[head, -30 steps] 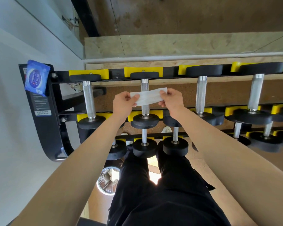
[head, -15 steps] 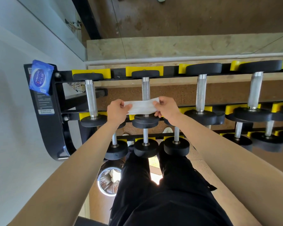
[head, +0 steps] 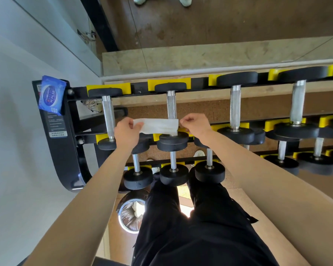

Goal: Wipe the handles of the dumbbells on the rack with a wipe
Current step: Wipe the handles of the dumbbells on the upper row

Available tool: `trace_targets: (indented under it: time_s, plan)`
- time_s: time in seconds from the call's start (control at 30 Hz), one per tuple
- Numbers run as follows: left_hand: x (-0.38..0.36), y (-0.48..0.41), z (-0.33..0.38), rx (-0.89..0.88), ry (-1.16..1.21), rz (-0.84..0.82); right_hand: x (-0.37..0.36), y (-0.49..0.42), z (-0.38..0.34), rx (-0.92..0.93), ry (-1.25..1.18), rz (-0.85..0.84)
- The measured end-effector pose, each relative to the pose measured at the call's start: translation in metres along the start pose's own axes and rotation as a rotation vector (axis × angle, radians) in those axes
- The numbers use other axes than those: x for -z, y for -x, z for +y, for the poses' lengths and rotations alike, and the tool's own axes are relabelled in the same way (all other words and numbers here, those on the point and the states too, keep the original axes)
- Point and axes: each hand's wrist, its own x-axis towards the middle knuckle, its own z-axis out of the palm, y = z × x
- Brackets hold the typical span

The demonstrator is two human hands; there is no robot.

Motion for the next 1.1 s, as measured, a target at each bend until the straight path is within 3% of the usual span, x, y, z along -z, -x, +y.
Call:
trace_targets:
  time_s: [0.1, 0.23, 0.37, 0.67, 0.8, 1.0, 1.1]
  plan:
    - [0.018, -0.008, -0.001, 0.088, 0.264, 0.037, 0.012, -0.003, 0.002, -0.084, -0.154, 0.026]
    - [0.028, -0.013, 0.011, 0.148, 0.654, -0.038, 0.022, -0.011, 0.000, -0.153, -0.317, 0.045]
    - [0.011, -0.014, 0.035, 0.169, 0.772, -0.187, 0.021, -0.021, -0.006, -0.197, -0.417, 0.022]
    - [-0.036, -0.017, 0.084, 0.481, 1.193, -0.487, 0.014, -0.041, -0.012, -0.275, -0.719, -0.162]
    - [-0.045, -0.018, 0.087, 0.510, 1.231, -0.463, 0.011, -0.048, -0.019, -0.307, -0.783, -0.261]
    - [-0.043, -0.023, 0.083, 0.516, 1.277, -0.371, 0.005, -0.051, -0.030, -0.390, -0.864, -0.140]
    - [-0.036, -0.033, 0.077, 0.405, 1.114, -0.258, 0.001, -0.054, -0.040, -0.360, -0.792, -0.037]
